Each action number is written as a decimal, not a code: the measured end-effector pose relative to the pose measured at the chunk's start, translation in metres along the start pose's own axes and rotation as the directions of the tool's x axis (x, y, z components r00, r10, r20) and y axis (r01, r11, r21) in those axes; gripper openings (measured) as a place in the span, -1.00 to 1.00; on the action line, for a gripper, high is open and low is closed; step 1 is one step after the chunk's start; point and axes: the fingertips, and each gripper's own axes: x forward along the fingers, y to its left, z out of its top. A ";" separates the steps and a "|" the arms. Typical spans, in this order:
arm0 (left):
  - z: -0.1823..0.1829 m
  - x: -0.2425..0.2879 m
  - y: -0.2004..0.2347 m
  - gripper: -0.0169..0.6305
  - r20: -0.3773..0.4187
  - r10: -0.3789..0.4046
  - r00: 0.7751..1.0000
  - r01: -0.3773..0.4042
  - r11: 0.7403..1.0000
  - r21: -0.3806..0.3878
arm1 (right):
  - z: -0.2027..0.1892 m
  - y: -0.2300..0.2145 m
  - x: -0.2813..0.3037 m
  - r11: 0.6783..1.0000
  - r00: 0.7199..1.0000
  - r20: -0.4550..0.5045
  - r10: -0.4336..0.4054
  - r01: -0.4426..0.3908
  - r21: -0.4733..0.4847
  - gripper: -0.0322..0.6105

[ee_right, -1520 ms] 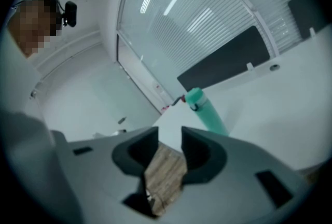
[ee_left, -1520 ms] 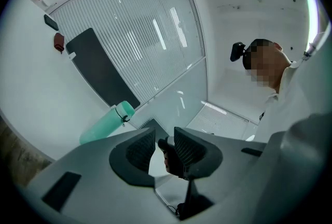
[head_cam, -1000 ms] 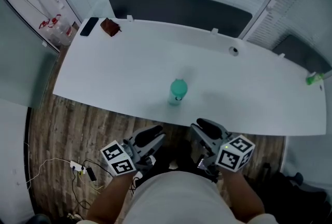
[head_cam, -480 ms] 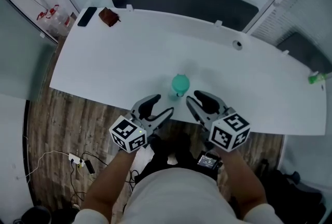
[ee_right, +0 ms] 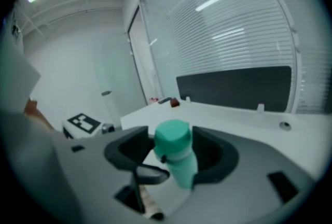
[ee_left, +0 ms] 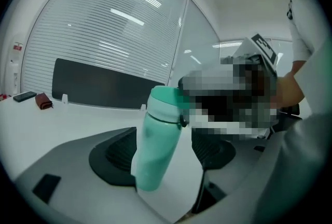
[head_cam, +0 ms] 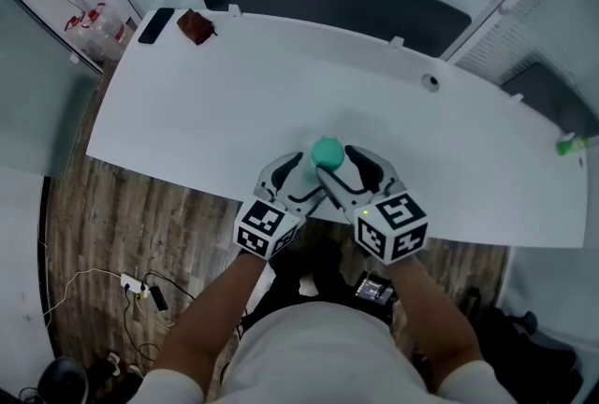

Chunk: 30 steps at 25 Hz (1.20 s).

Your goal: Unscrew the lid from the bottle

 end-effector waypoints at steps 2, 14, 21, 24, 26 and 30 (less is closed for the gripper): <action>-0.002 0.008 0.002 0.06 -0.007 0.018 1.000 -0.018 0.999 0.028 | -0.002 -0.001 0.007 0.999 1.000 -0.020 -0.016 0.015 -0.033 -0.08; -0.017 0.037 0.016 0.06 -0.065 0.167 0.984 -0.165 0.985 0.041 | -0.010 -0.005 0.033 0.985 0.988 -0.096 -0.120 0.107 -0.134 -0.01; -0.017 0.038 0.016 0.05 -0.075 0.140 0.987 -0.137 0.990 0.044 | -0.010 -0.008 0.034 0.985 0.987 -0.104 -0.125 0.110 -0.137 0.00; -0.019 0.037 0.012 0.04 -0.094 0.065 0.993 -0.058 0.996 0.074 | -0.011 -0.006 0.032 0.985 0.987 -0.117 -0.106 0.088 -0.150 0.01; -0.020 0.036 0.007 0.04 -0.113 -0.018 0.993 0.030 0.994 0.104 | -0.013 -0.003 0.030 0.982 0.988 -0.134 -0.078 0.054 -0.180 0.02; -0.025 0.032 -0.005 0.04 -0.174 -0.219 0.960 0.247 0.956 0.158 | -0.020 0.003 0.024 0.971 0.983 -0.185 0.014 -0.057 -0.232 0.02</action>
